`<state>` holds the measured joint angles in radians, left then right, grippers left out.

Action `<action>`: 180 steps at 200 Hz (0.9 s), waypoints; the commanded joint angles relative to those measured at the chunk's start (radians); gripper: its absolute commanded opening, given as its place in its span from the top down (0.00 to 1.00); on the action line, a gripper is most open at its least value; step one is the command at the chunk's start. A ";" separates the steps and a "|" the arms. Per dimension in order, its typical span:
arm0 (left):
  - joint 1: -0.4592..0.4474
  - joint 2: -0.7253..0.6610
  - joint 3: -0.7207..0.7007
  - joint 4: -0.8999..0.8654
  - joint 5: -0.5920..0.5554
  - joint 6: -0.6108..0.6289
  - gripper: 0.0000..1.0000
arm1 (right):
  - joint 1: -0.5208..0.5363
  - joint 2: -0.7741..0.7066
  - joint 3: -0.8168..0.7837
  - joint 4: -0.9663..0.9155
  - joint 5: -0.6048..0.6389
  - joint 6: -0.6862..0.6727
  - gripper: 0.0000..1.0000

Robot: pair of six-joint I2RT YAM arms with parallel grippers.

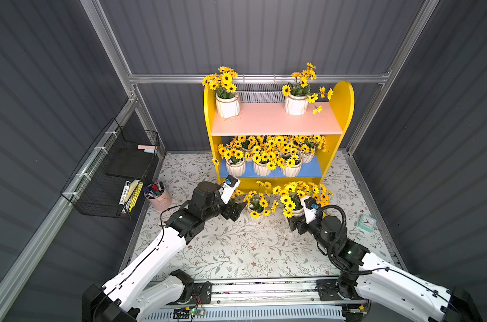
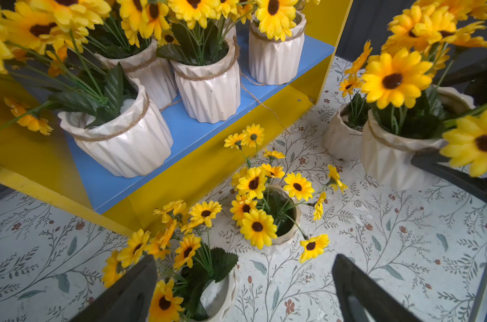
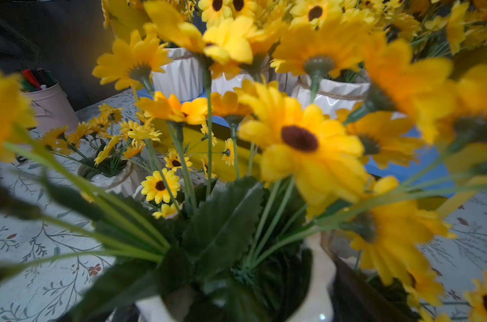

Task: Take the sunflower pots off the shelves
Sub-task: Place the sunflower pot at the center of the board.

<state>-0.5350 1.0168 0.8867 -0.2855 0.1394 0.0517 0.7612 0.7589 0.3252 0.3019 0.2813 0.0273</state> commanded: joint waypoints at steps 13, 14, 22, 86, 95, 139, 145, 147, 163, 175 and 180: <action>0.000 -0.001 -0.016 0.023 -0.004 0.008 0.00 | 0.005 0.126 -0.035 0.249 0.031 0.046 1.00; 0.000 -0.001 -0.016 0.023 -0.004 0.007 0.00 | 0.004 0.133 -0.036 0.254 0.032 0.047 1.00; 0.000 0.000 -0.016 0.023 -0.003 0.007 0.01 | 0.004 0.178 -0.045 0.307 0.032 0.059 1.00; 0.000 -0.001 -0.019 0.025 0.001 0.008 0.01 | 0.003 0.509 -0.053 0.648 0.091 0.079 1.00; -0.001 -0.001 -0.020 0.025 0.002 0.010 0.01 | 0.002 0.564 -0.045 0.690 0.101 0.071 1.00; -0.002 -0.003 -0.023 0.024 -0.003 0.017 0.00 | -0.005 0.829 -0.022 0.965 0.141 0.025 1.00; -0.002 -0.003 -0.024 0.026 -0.004 0.018 0.01 | -0.005 0.862 -0.021 1.012 0.140 0.015 1.00; -0.002 -0.003 -0.023 0.026 -0.004 0.018 0.00 | -0.005 0.875 -0.021 1.024 0.141 0.010 1.00; -0.002 -0.006 -0.026 0.027 -0.009 0.022 0.01 | -0.005 0.962 -0.014 1.111 0.161 -0.017 1.00; -0.002 -0.007 -0.027 0.029 -0.010 0.023 0.01 | -0.005 0.998 -0.003 1.103 0.142 -0.010 1.00; -0.002 -0.007 -0.027 0.029 -0.011 0.025 0.01 | -0.004 1.012 -0.002 1.109 0.136 -0.008 1.00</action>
<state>-0.5350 1.0180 0.8742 -0.2779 0.1368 0.0559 0.7601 1.7077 0.2989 1.2430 0.4076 0.0467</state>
